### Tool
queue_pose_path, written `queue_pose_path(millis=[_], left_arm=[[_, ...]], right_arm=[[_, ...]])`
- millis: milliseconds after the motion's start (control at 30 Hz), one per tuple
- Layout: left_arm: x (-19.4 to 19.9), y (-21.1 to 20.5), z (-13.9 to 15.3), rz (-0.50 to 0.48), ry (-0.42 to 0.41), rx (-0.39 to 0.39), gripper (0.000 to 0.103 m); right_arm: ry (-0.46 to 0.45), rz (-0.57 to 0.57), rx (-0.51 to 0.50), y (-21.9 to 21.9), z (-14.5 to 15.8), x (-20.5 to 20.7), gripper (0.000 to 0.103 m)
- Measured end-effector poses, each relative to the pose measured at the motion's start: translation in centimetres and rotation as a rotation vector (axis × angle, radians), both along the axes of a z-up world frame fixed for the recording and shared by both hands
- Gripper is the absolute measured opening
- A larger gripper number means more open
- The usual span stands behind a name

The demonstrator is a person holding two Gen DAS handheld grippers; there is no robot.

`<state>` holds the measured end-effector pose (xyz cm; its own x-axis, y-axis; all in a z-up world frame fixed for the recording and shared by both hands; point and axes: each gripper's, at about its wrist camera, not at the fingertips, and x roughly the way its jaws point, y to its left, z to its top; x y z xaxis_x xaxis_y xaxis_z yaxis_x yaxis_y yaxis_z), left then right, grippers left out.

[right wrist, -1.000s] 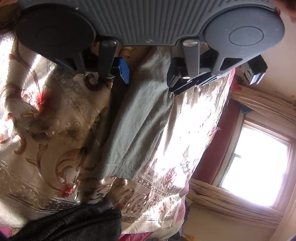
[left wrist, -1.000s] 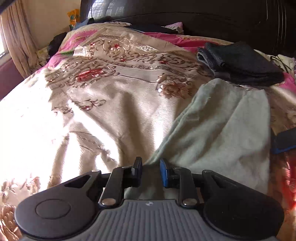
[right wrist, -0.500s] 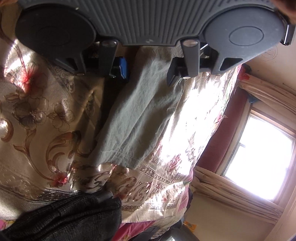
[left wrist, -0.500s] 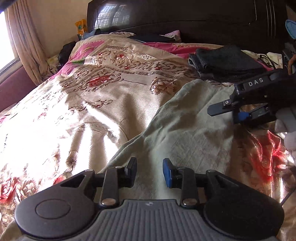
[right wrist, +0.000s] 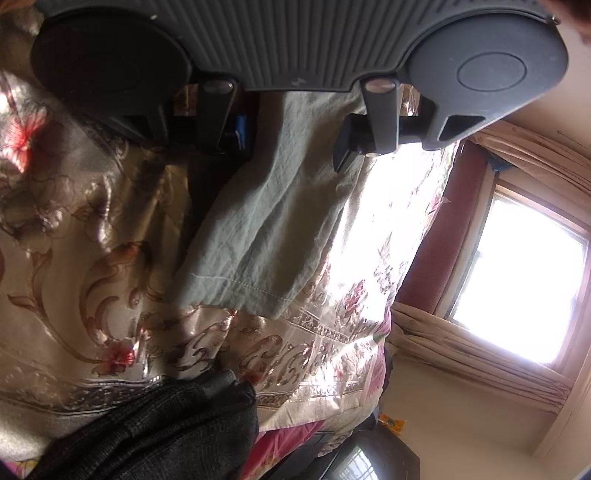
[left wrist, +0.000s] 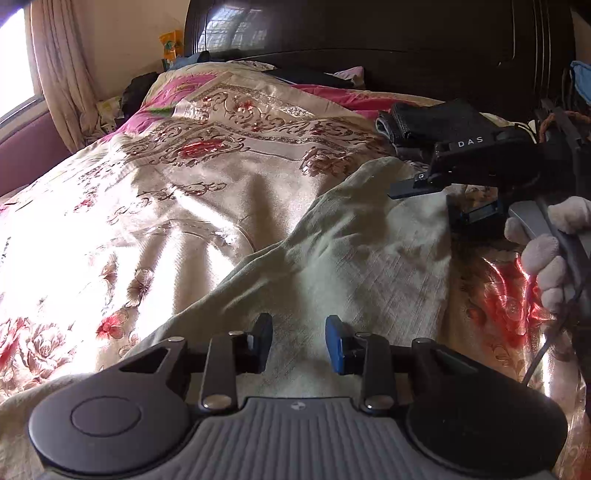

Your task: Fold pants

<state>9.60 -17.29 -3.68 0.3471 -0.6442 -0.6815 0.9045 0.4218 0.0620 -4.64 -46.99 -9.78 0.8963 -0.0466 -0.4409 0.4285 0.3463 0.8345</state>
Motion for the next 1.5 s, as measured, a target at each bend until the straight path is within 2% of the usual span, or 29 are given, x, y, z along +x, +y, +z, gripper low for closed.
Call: queue_pose_path(millis=[33, 100, 167, 333, 500, 600, 733, 933, 1067, 1100, 1133, 1167, 1300, 1433, 1500], left_arm=[[-0.1, 0.3, 0.0, 0.004, -0.001, -0.002, 0.048], [-0.2, 1.0, -0.1, 0.022, -0.004, 0.002, 0.048], [-0.3, 1.8, -0.3, 0.039, -0.008, 0.005, 0.048], [-0.6, 4.2, -0.8, 0.053, 0.018, -0.015, 0.049], [-0.2, 7.2, -0.6, 0.114, 0.066, -0.1, 0.049], [0.0, 9.9, 0.0, 0.157, 0.062, -0.132, 0.05], [0.4, 15.0, 0.3, 0.232, 0.056, -0.14, 0.053], [0.8, 22.6, -0.8, 0.399, 0.108, -0.165, 0.053], [0.9, 26.2, -0.7, 0.492, 0.152, -0.219, 0.053], [1.0, 27.0, -0.4, 0.507, 0.165, -0.253, 0.054], [1.1, 27.3, -0.4, 0.519, 0.163, -0.25, 0.055], [1.1, 27.6, -0.5, 0.539, 0.163, -0.243, 0.056], [1.1, 28.9, 0.1, 0.566, 0.186, -0.28, 0.056], [1.0, 31.5, 0.4, 0.634, 0.195, -0.301, 0.057], [0.8, 32.4, 0.4, 0.668, 0.191, -0.285, 0.057]], right_arm=[[-0.004, -0.01, 0.017, -0.2, -0.1, 0.2, 0.044], [-0.021, -0.013, 0.056, -0.4, -0.2, 0.1, 0.006], [-0.064, -0.026, 0.081, -0.3, 0.3, -0.7, 0.005], [-0.151, 0.02, -0.071, 1.3, 5.7, -0.3, 0.005], [-0.166, 0.237, -0.269, 7.7, 11.1, 4.7, 0.005], [-0.164, 0.426, -0.398, 14.5, 12.7, 8.9, 0.005], [-0.132, 0.639, -0.517, 23.8, 11.9, 12.9, 0.005], [-0.054, 0.866, -0.734, 35.0, 8.7, 14.2, 0.005], [-0.056, 1.012, -0.975, 41.3, 7.9, 13.7, 0.005], [-0.043, 1.066, -1.045, 42.7, 7.6, 13.6, 0.006], [-0.026, 1.103, -1.112, 43.9, 7.3, 13.6, 0.006], [-0.028, 1.119, -1.132, 44.6, 7.4, 13.7, 0.013], [-0.026, 1.168, -1.202, 45.8, 7.9, 13.9, 0.015], [-0.032, 1.188, -1.196, 46.5, 8.0, 14.8, 0.017], [-0.049, 1.2, -1.215, 47.5, 7.9, 15.1, 0.017]])
